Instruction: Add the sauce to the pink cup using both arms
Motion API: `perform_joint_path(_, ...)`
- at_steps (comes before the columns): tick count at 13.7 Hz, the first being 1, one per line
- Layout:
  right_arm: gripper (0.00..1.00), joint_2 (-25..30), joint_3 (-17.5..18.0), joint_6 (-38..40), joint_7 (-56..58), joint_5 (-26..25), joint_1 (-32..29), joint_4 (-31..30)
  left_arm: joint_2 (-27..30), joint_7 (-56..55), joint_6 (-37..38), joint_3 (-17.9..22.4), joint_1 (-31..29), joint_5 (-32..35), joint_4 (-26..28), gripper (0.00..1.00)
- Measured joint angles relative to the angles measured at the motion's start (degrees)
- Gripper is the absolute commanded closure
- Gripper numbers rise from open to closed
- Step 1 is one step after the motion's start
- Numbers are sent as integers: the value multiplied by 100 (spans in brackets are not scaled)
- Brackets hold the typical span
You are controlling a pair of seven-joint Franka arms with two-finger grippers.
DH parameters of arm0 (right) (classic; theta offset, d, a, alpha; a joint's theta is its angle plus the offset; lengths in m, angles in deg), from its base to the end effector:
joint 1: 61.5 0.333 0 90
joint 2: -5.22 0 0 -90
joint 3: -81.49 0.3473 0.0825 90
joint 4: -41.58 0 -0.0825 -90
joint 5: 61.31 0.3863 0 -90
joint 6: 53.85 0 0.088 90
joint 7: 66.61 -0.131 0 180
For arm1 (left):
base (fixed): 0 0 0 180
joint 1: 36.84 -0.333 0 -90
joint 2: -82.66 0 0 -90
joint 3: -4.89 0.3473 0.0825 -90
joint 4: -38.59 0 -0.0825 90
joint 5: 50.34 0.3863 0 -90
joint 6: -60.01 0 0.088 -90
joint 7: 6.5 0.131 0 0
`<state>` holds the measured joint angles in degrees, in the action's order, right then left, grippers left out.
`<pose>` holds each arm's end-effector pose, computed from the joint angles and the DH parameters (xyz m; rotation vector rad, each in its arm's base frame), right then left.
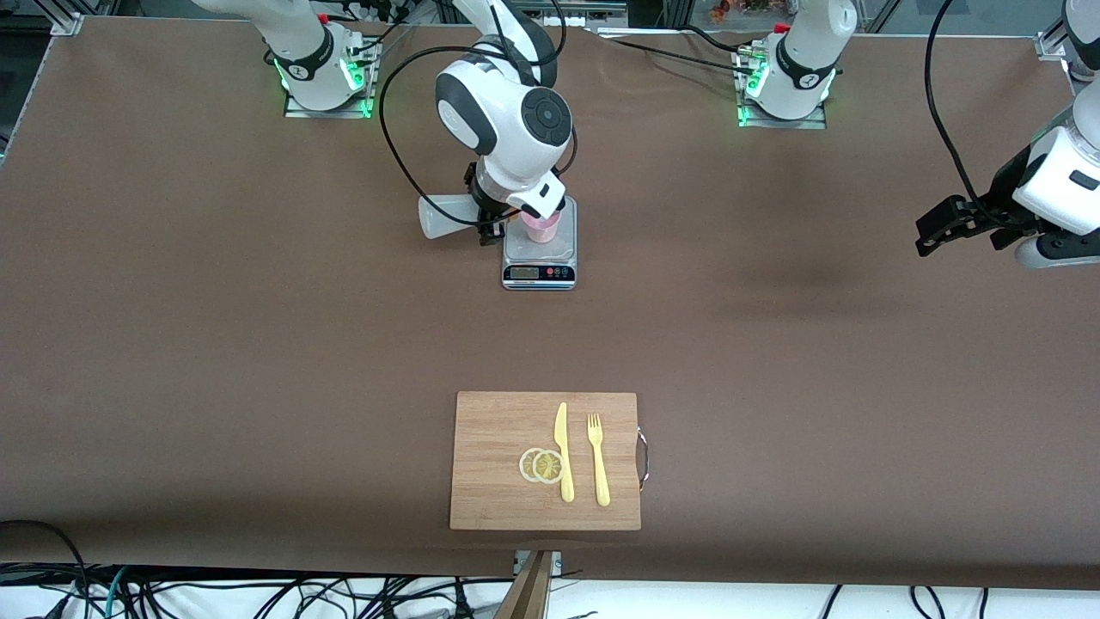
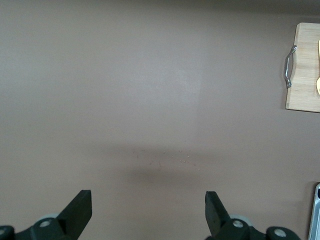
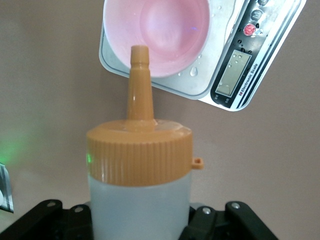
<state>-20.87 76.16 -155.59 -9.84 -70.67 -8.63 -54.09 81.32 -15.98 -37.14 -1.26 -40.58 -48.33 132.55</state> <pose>0.4394 0.4620 0.3253 1.7216 2.3680 -0.5368 0.5747 -0.0193 0.5968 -3.1067 -0.1861 -0.0554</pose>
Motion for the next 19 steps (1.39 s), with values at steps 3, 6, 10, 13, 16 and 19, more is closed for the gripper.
perform_joint_path(3, 100, 0, -10, 2, -1, -2, 0, 0, 0, 0, 0, 0, 0, 0, 0, 0)
perform_joint_path(6, 100, 0, -49, 2, 1, -6, -16, 0, 0, 0, 0, 0, 0, 0, 0, 0)
perform_joint_path(10, 100, 0, -86, -6, 12, -6, -93, 10, 0, 0, 0, 0, 0, 0, 0, 0)
perform_joint_path(13, 100, 0, -87, -43, 43, -5, -99, 14, 0, 0, 0, 0, 0, 0, 0, 0)
perform_joint_path(16, 100, 3, -96, -132, 127, 105, -134, 17, 0, 0, 0, 0, 0, 0, 0, 0)
perform_joint_path(19, 100, 10, -97, -291, 359, 338, -251, 34, 0, 0, 0, 0, 0, 0, 0, 0)
